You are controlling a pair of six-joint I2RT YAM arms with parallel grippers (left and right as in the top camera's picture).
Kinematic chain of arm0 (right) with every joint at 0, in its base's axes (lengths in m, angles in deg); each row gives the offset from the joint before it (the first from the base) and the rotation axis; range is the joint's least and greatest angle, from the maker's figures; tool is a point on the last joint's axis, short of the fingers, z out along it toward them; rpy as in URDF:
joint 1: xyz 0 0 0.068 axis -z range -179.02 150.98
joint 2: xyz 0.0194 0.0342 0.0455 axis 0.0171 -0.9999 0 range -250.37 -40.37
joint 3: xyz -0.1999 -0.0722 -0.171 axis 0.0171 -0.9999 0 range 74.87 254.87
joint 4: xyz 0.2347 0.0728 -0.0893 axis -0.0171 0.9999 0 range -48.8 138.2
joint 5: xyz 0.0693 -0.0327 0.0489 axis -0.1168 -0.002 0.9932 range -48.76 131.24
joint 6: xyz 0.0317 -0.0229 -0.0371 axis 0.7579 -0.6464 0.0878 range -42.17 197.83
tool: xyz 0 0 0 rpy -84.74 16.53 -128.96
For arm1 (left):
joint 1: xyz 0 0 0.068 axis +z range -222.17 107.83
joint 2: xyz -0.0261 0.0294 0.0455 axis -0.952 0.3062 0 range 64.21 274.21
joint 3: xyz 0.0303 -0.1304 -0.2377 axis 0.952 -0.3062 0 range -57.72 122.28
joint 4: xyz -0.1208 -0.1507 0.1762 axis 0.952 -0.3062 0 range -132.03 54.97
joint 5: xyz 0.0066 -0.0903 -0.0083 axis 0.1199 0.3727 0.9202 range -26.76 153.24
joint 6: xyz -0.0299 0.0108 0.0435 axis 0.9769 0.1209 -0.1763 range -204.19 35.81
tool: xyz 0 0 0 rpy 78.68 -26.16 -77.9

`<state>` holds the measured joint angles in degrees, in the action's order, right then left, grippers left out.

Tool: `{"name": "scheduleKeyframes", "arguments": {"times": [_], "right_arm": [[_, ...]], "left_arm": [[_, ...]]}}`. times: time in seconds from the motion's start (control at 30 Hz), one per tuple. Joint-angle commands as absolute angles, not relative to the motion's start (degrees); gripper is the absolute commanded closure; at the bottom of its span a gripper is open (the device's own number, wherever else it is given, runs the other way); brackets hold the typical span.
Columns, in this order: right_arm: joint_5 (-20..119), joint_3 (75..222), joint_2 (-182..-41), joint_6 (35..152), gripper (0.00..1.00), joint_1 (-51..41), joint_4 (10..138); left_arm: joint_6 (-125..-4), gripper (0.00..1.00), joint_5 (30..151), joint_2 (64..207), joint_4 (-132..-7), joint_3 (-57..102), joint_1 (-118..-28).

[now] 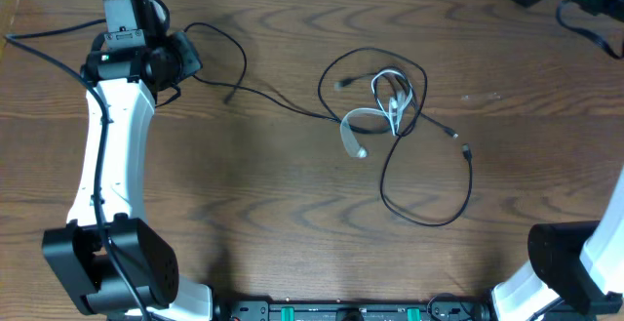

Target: Untangle cables

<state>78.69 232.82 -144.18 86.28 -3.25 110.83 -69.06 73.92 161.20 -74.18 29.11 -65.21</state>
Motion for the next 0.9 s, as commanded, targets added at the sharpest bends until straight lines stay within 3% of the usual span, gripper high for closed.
{"name": "scheduleKeyframes", "arguments": {"times": [0.0,0.23,0.4,0.63,0.87], "right_arm": [[80.6,233.9,-143.8,86.6,0.99,-3.1,112.2],[71.7,229.4,-144.6,86.5,0.99,-3.2,120.6],[69.8,221.8,-145.4,86.6,0.64,-3.2,123.4],[66.2,208.1,-145.7,88.6,0.5,-3.2,121.9],[61.1,195.8,-145.7,92.0,0.46,-3.2,117.5]], "left_arm": [[-75.0,0.7,79.7,161.0,-73.2,29.4,-65.4],[-79.5,0.49,88.5,159.3,-71.9,29.4,-65.4],[-80.1,0.39,94.2,156.8,-70.5,29.4,-65.9],[-76.6,0.38,93.9,154.9,-71.8,29.4,-70.6],[-72.4,0.39,88.8,158.2,-71.3,29.4,-80.7]]}}
